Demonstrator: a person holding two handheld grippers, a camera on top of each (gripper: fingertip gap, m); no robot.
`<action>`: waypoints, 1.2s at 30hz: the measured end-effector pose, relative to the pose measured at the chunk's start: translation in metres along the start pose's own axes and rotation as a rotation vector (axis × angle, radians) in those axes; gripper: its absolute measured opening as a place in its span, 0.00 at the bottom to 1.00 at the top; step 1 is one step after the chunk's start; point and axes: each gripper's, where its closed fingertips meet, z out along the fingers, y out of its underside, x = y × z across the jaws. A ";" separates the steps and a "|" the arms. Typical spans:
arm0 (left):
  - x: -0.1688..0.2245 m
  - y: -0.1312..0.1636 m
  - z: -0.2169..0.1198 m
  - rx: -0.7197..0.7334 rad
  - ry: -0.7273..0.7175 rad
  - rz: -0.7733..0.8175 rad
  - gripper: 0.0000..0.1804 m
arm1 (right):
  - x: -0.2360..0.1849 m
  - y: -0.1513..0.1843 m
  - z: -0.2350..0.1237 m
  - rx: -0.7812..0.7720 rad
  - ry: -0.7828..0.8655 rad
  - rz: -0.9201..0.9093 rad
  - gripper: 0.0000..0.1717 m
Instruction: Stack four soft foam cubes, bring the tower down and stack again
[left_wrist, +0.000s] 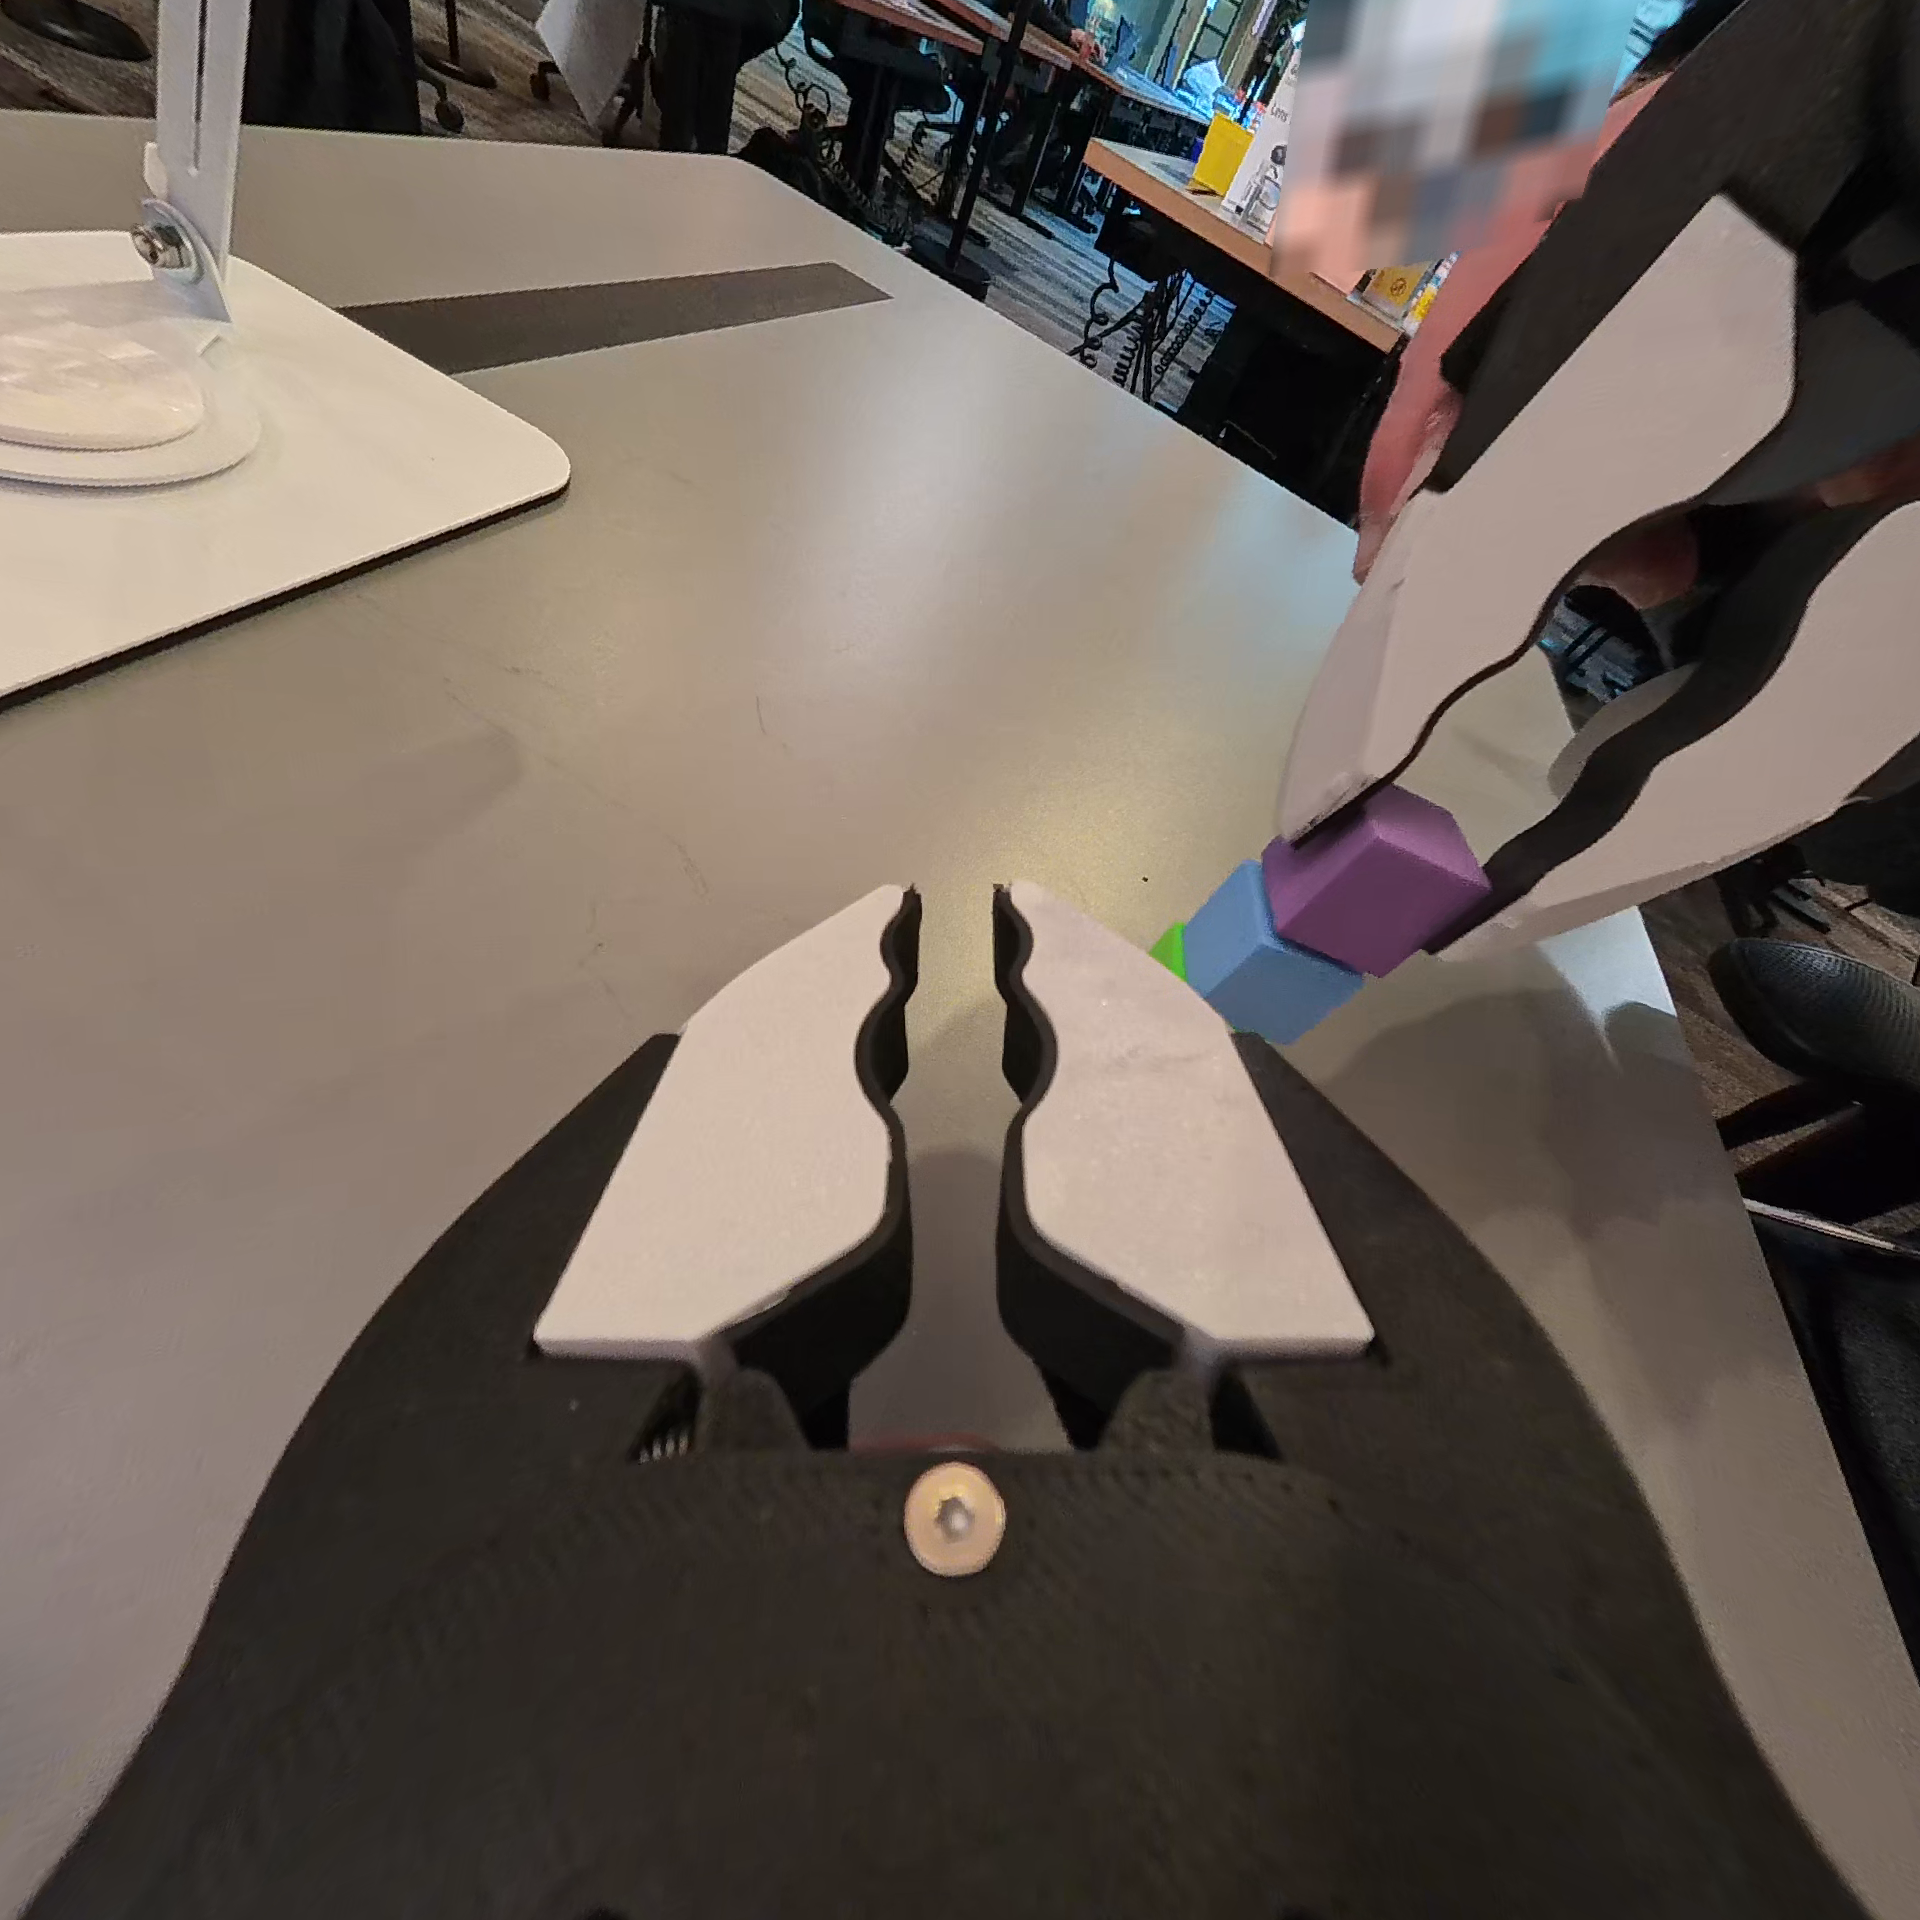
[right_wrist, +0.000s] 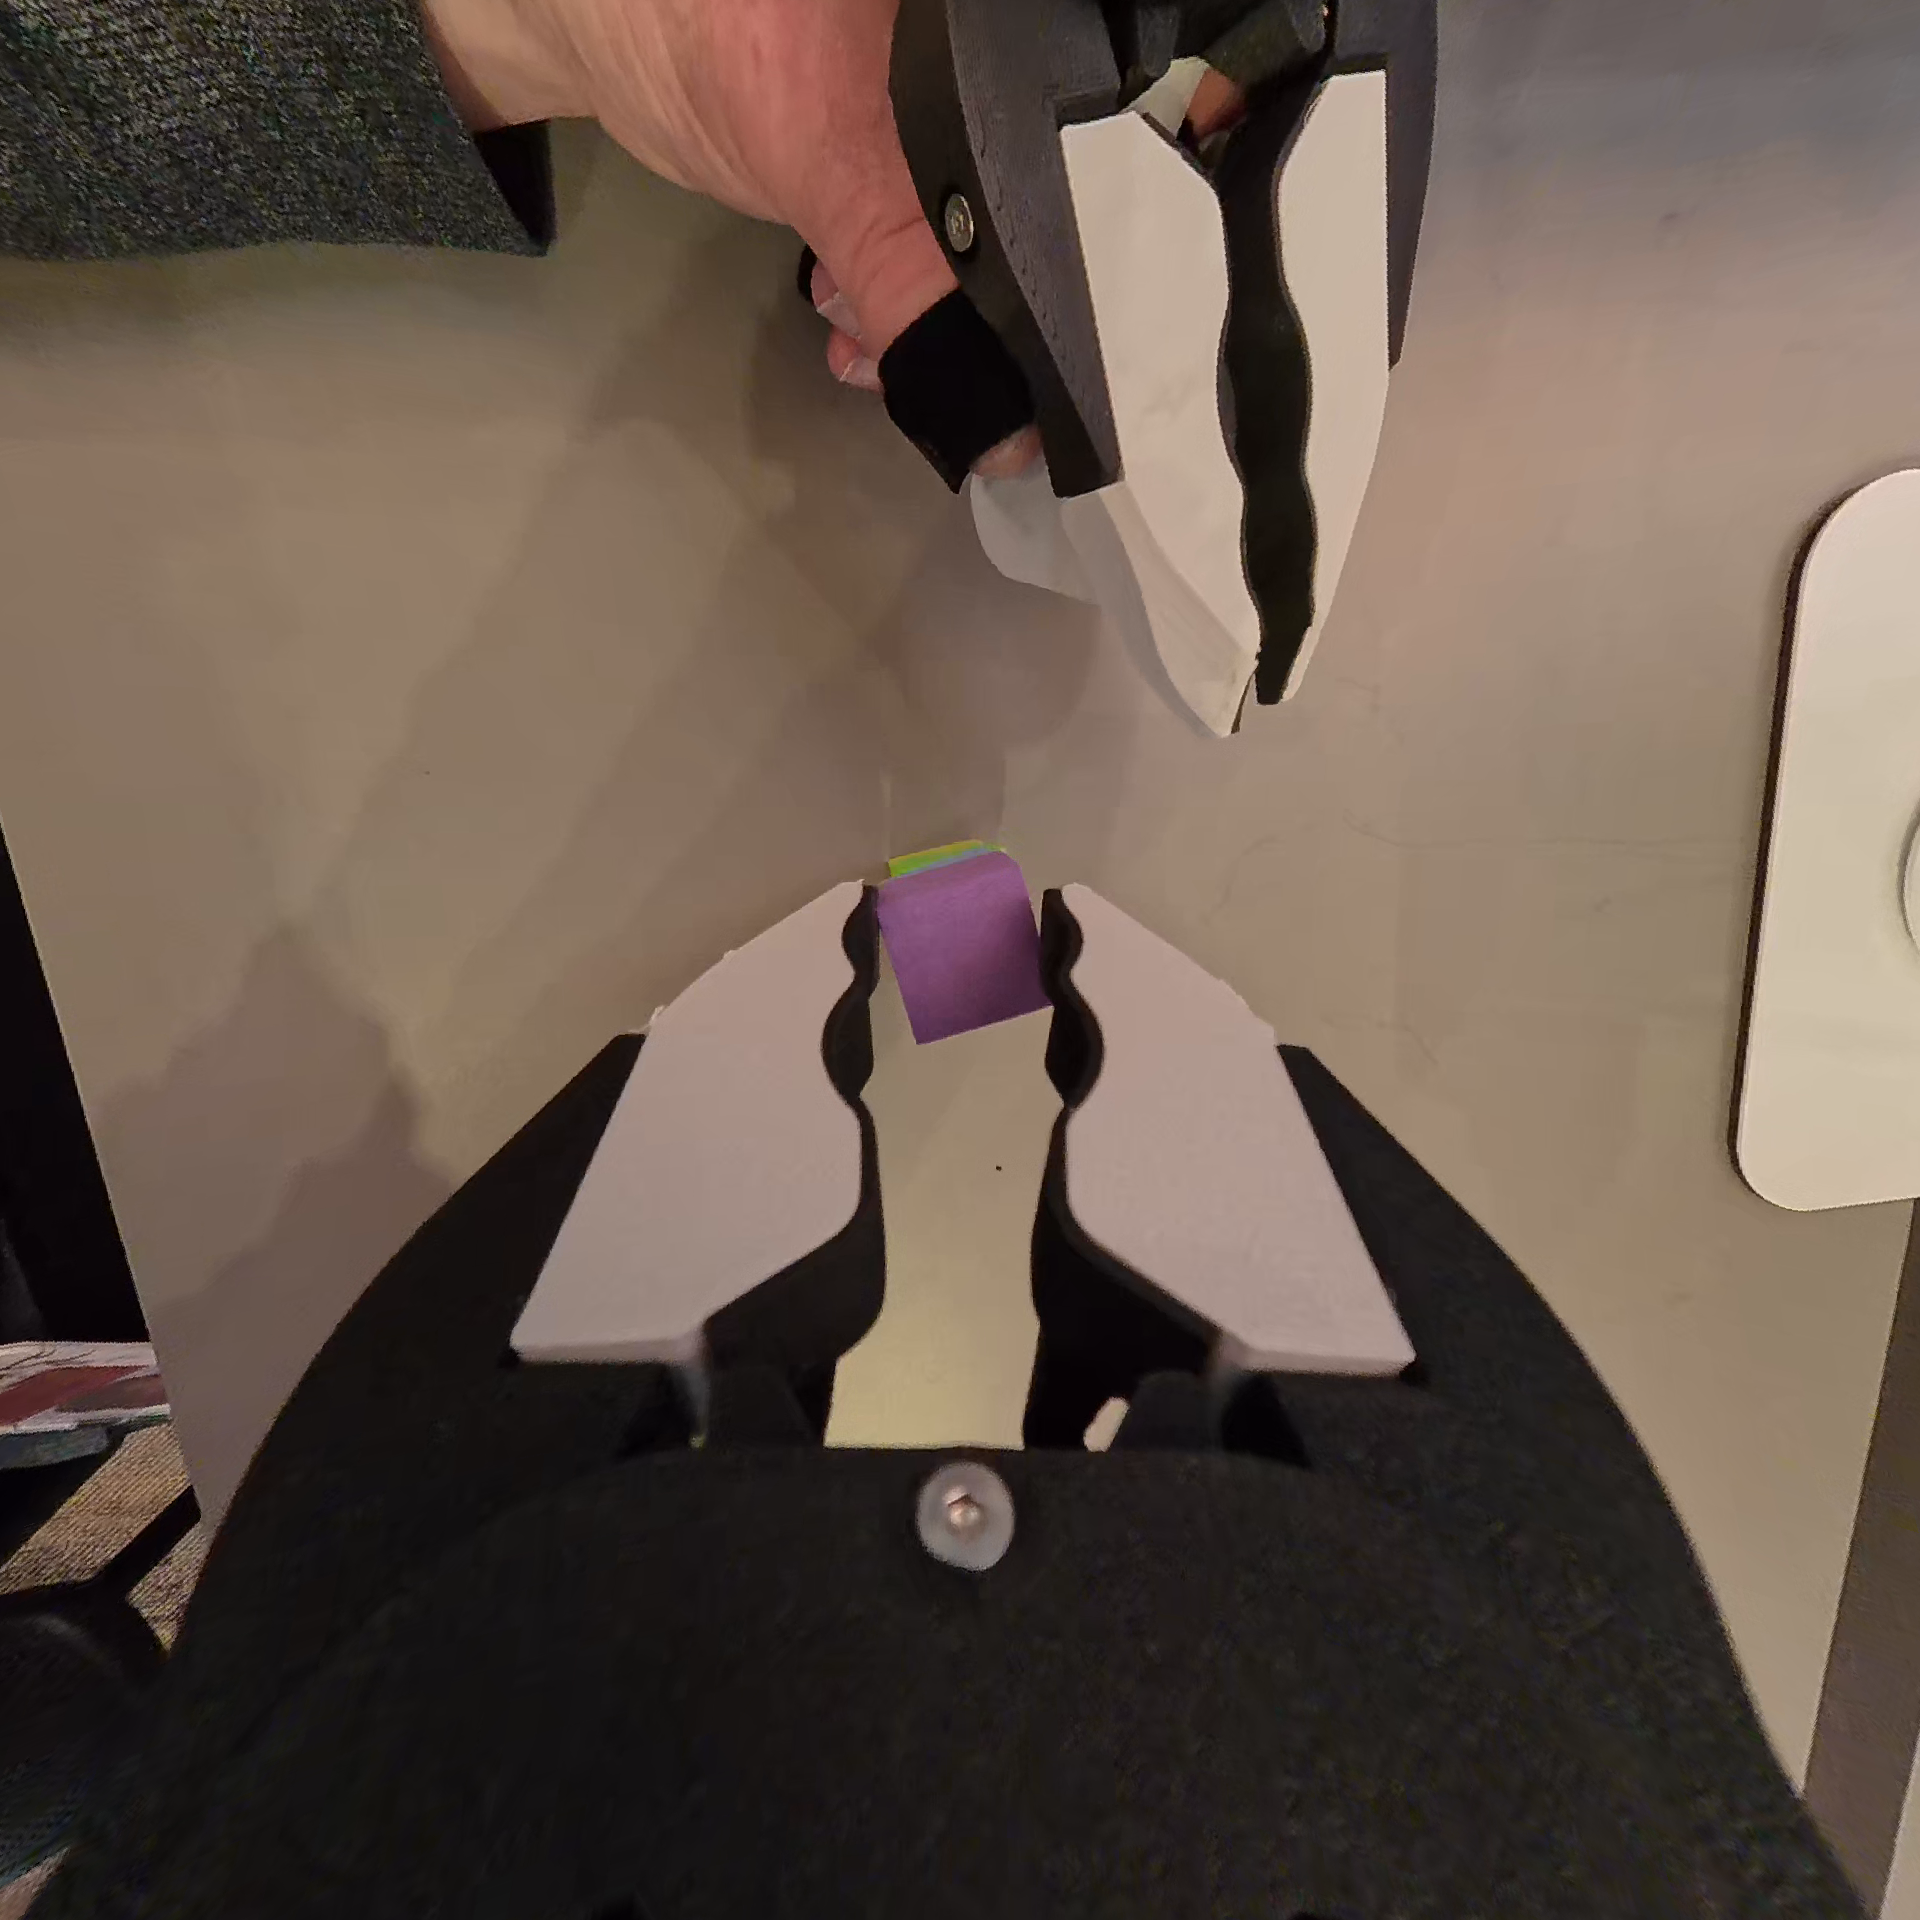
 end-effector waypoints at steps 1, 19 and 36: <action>0.000 0.000 0.000 0.000 0.000 0.000 0.07 | 0.000 0.000 -0.001 0.000 0.002 0.001 0.17; 0.000 0.001 0.001 -0.005 0.000 -0.001 0.07 | 0.003 0.001 0.003 -0.002 -0.010 0.009 0.18; 0.000 0.001 0.001 -0.009 0.000 0.001 0.07 | 0.005 -0.004 -0.007 0.042 0.021 0.019 0.22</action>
